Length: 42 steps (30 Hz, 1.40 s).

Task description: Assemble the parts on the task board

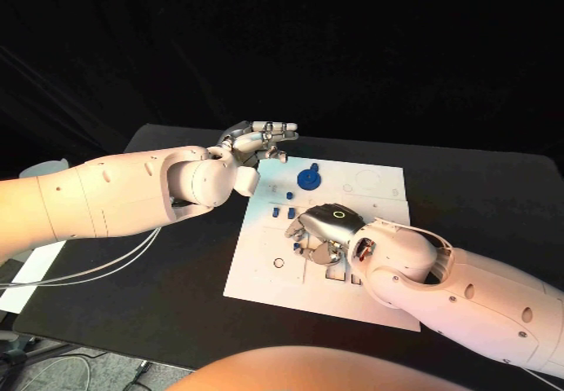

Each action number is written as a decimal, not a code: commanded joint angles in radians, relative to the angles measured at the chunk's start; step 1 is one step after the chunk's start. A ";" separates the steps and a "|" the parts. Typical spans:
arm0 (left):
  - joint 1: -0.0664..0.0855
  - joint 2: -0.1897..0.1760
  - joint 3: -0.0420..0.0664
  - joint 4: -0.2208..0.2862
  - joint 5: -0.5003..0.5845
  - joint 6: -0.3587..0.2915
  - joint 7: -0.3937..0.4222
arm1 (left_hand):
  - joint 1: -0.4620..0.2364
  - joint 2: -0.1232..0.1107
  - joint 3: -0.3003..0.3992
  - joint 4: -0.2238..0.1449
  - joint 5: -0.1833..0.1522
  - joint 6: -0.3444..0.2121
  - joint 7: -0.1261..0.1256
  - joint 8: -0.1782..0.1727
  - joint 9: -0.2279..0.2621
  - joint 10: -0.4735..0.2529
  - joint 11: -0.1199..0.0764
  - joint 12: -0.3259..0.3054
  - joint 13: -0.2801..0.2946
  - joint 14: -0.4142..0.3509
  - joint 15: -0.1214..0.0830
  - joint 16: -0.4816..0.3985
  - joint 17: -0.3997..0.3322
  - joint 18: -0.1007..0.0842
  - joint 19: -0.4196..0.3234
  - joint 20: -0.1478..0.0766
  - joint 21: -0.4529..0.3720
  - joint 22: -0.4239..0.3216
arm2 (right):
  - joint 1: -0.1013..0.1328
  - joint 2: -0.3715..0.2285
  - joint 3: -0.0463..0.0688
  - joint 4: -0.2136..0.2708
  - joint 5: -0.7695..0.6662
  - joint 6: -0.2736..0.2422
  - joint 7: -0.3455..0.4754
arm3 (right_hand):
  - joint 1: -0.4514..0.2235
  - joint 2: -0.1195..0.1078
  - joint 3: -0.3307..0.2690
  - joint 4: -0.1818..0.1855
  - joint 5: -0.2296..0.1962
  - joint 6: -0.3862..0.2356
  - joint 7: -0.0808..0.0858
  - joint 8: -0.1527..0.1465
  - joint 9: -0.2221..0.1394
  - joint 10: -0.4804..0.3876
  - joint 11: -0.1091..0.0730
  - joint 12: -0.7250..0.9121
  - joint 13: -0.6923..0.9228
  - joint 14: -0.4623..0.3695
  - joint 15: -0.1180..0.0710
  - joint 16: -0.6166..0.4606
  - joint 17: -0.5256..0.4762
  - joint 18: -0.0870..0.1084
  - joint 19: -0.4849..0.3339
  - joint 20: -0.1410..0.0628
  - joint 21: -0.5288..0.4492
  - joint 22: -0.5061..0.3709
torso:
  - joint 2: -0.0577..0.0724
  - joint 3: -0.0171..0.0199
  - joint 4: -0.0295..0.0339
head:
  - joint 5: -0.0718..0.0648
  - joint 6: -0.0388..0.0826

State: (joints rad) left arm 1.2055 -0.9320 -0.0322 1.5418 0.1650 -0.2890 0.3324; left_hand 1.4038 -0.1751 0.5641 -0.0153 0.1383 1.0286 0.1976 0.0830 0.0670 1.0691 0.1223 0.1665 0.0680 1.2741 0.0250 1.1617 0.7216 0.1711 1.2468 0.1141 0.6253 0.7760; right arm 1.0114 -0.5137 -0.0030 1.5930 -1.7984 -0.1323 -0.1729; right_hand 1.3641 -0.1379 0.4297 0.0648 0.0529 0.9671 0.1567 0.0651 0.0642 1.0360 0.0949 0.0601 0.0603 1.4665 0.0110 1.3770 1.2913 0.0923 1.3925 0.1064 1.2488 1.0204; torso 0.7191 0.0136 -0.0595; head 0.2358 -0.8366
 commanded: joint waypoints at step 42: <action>0.001 -0.004 0.001 0.001 -0.006 0.026 -0.010 | -0.007 0.002 -0.002 -0.007 0.004 -0.012 0.001 -0.005 -0.001 -0.013 0.003 0.009 -0.001 -0.012 0.002 0.001 -0.005 0.009 -0.008 0.002 0.001 0.002 | 0.087 -0.268 0.040 0.104 -0.007 0.026 -0.096 | 0.032 0.014 -0.138 0.015 0.001 0.022 -0.051 0.001 0.003 -0.003 -0.016 0.052 0.007 0.051 -0.045 -0.016 -0.030 0.017 0.002 -0.034 -0.020 -0.022 | 0.000 0.0004 -0.0015 | -0.032 0.033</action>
State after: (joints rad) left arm 1.2055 -0.9373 -0.0323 1.5412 0.1635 -0.2819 0.3199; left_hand 1.4038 -0.1750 0.5613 -0.0181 0.1382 1.0215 0.1979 0.0830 0.0670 1.0596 0.1247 0.1706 0.0680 1.2706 0.0286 1.1617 0.7179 0.1711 1.2468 0.1141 0.6253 0.7764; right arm 1.1000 -0.7831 0.0371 1.6975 -1.7939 -0.1319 -0.2710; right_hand 1.3951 -0.1289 0.2899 0.0760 0.0525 0.9811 0.1058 0.0651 0.0663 1.0292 0.0794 0.1107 0.0664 1.4647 -0.0273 1.3654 1.2622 0.0924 1.3964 0.0804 1.2346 0.9978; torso 0.7181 0.0136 -0.0623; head 0.2033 -0.8024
